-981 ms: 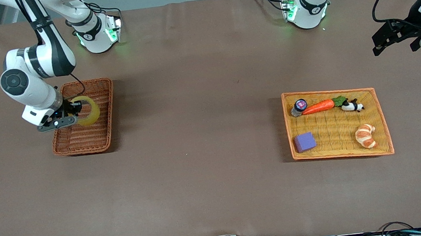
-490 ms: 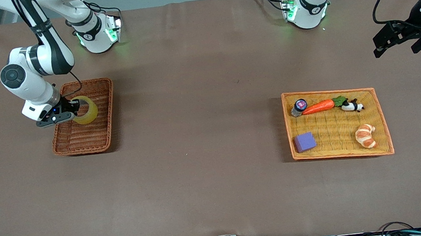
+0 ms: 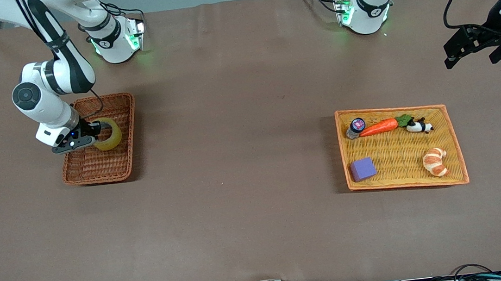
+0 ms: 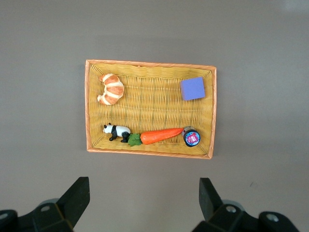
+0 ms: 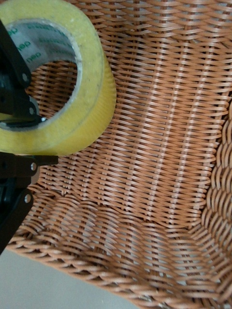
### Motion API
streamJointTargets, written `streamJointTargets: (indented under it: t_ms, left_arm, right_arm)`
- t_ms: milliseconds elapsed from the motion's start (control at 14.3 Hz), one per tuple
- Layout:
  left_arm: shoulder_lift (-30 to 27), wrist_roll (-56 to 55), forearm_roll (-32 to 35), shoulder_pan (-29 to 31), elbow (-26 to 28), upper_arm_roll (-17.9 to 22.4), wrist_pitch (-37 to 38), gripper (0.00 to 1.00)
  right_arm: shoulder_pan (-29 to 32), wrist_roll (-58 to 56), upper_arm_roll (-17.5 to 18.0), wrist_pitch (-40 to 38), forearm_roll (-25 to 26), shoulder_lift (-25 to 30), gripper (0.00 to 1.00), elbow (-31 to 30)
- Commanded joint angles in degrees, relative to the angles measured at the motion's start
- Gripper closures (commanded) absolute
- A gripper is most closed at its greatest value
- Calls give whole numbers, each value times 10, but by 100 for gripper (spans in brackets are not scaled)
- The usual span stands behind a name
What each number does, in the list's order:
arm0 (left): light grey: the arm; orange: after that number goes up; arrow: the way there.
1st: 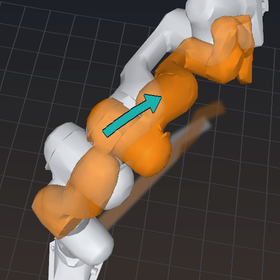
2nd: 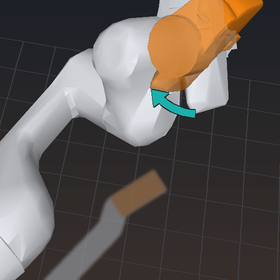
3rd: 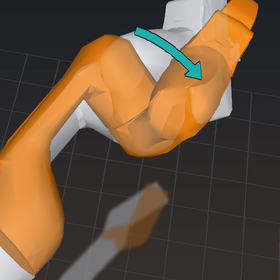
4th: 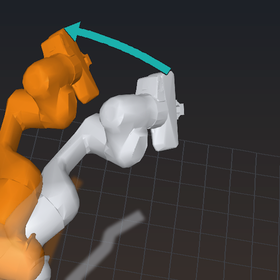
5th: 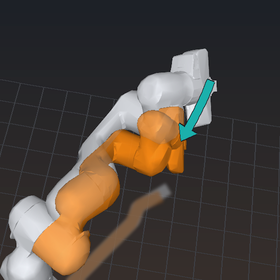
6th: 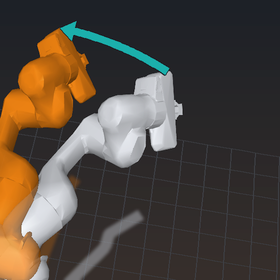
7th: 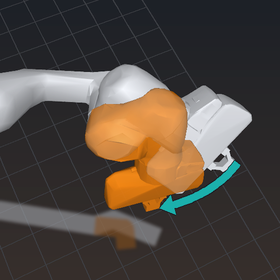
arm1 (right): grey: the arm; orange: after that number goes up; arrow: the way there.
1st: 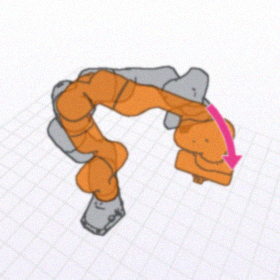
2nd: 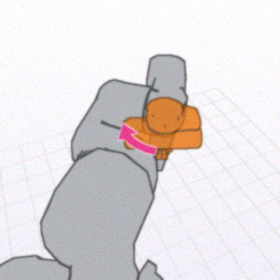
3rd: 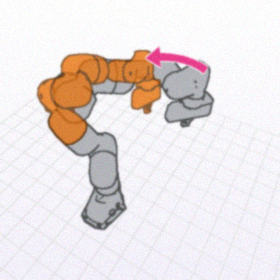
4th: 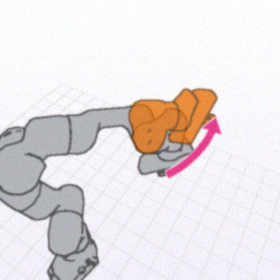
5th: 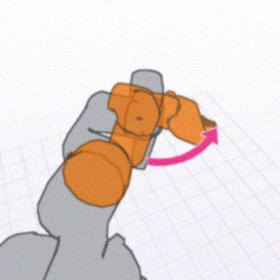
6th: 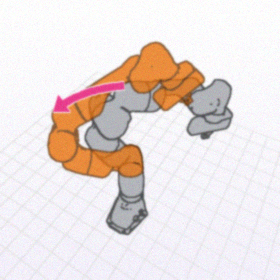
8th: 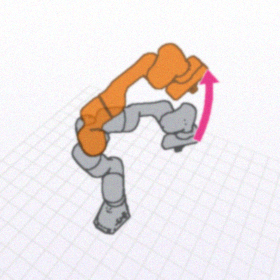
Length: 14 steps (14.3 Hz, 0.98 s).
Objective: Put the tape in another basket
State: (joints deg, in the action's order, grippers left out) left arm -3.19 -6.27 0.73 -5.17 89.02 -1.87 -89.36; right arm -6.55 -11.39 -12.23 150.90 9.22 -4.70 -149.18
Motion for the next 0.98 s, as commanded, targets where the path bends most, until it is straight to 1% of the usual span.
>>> streamJointTargets:
  t_ms: [0,140,280,350,420,490,561,631,701,771,911]
  left_arm:
    - [-12,15,-12,4,12,-1,-4,0]
    - [-11,15,-10,4,11,-1,-3,0]
    - [-9,13,-6,4,10,-1,-3,0]
    - [-9,12,-4,3,10,-1,-3,0]
    - [-10,13,-3,3,11,-1,-2,0]
    - [-12,14,-4,3,13,-1,7,0]
    - [-13,14,-4,4,17,-2,8,0]
    - [-15,14,-4,4,21,-2,7,0]
    - [-15,14,-4,4,23,-2,6,0]
    - [-16,14,-4,4,24,-2,4,0]
    - [-13,14,-4,4,22,-2,-3,0]
  right_arm:
    - [-3,-5,-1,-8,-15,27,0,6]
    - [0,-3,1,-65,-17,57,0,60]
    - [1,45,5,-166,-18,81,0,146]
    - [2,70,13,-223,-18,81,0,200]
    - [10,82,26,-274,-19,81,0,248]
    - [37,88,53,-323,-24,80,0,300]
    - [68,88,86,-369,-48,80,0,352]
    - [84,89,99,-413,-78,80,0,400]
    - [86,88,99,-468,-90,78,0,455]
    - [86,89,99,-516,-90,76,0,499]
    - [80,156,100,-587,-91,75,0,554]
